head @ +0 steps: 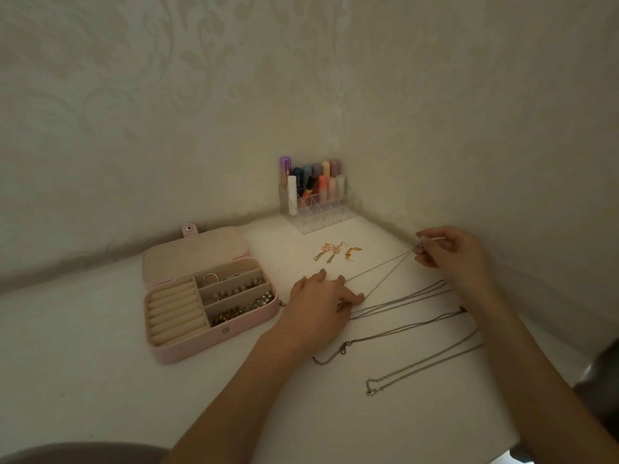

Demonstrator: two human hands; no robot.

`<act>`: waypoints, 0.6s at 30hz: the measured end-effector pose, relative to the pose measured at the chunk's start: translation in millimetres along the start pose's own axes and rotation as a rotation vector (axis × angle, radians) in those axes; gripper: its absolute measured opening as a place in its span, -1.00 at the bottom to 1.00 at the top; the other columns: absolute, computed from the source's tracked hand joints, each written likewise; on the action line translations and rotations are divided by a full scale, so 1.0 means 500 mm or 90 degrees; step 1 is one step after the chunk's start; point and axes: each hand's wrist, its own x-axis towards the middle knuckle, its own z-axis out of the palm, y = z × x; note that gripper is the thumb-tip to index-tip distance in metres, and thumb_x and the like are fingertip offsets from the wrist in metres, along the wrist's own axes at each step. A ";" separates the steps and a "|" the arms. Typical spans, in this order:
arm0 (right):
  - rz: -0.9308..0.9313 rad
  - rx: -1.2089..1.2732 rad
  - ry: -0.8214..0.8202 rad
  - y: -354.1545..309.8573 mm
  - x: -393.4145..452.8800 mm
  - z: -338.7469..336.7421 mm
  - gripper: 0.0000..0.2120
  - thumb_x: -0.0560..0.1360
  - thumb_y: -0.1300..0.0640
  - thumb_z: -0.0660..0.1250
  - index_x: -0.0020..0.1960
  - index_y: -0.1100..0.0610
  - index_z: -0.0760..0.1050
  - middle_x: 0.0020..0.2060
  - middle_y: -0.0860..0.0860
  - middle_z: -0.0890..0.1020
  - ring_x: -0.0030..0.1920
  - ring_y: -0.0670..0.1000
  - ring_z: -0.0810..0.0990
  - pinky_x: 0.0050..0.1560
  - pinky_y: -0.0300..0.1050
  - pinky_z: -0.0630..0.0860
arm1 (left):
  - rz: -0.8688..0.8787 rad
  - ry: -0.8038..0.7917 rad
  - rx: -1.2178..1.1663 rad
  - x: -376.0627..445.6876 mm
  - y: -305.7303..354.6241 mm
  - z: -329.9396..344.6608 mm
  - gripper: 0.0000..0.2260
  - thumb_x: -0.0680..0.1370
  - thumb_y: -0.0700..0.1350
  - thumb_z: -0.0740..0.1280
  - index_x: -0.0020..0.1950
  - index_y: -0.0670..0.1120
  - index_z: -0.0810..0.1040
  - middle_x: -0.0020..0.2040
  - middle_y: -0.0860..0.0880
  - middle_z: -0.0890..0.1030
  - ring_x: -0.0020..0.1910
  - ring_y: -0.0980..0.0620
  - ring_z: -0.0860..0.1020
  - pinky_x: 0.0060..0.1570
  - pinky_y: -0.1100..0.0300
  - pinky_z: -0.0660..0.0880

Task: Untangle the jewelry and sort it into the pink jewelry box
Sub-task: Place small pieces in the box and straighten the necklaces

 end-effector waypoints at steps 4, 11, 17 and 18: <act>-0.047 -0.056 0.044 0.005 -0.003 -0.004 -0.88 0.51 0.31 0.31 -0.08 0.12 0.55 -0.40 -0.04 0.66 -0.38 -0.16 0.61 -0.26 -0.33 0.56 | 0.000 0.000 -0.003 -0.003 0.003 -0.005 -0.69 0.63 -0.08 0.14 0.32 0.20 0.46 0.49 0.02 0.28 0.52 -0.05 0.08 0.47 -0.02 0.01; 0.008 0.121 0.062 -0.016 -0.008 0.001 -0.88 0.52 0.31 0.32 0.05 0.20 0.52 -0.30 0.16 0.63 -0.40 -0.09 0.64 -0.28 -0.28 0.61 | 0.013 0.014 -0.010 -0.006 0.007 -0.009 -0.69 0.62 -0.10 0.15 0.30 0.17 0.49 0.47 0.02 0.33 0.51 0.00 0.11 0.47 -0.02 0.02; 0.005 0.127 0.005 -0.048 -0.020 0.017 -0.91 0.52 0.31 0.32 -0.03 0.16 0.54 -0.40 0.05 0.66 -0.37 -0.08 0.65 -0.22 -0.24 0.62 | 0.012 0.062 -0.159 0.006 0.006 -0.012 -0.76 0.52 -0.14 0.32 0.17 0.03 0.59 0.41 -0.01 0.41 0.47 0.08 0.21 0.45 0.11 0.13; -0.006 0.121 -0.025 -0.056 -0.023 0.022 -0.92 0.52 0.29 0.33 -0.04 0.15 0.55 -0.39 0.04 0.68 -0.34 -0.06 0.66 -0.19 -0.22 0.63 | 0.007 0.093 -0.217 0.010 0.014 -0.018 -0.78 0.52 -0.12 0.35 0.16 0.01 0.58 0.36 0.02 0.46 0.43 0.10 0.28 0.41 0.18 0.18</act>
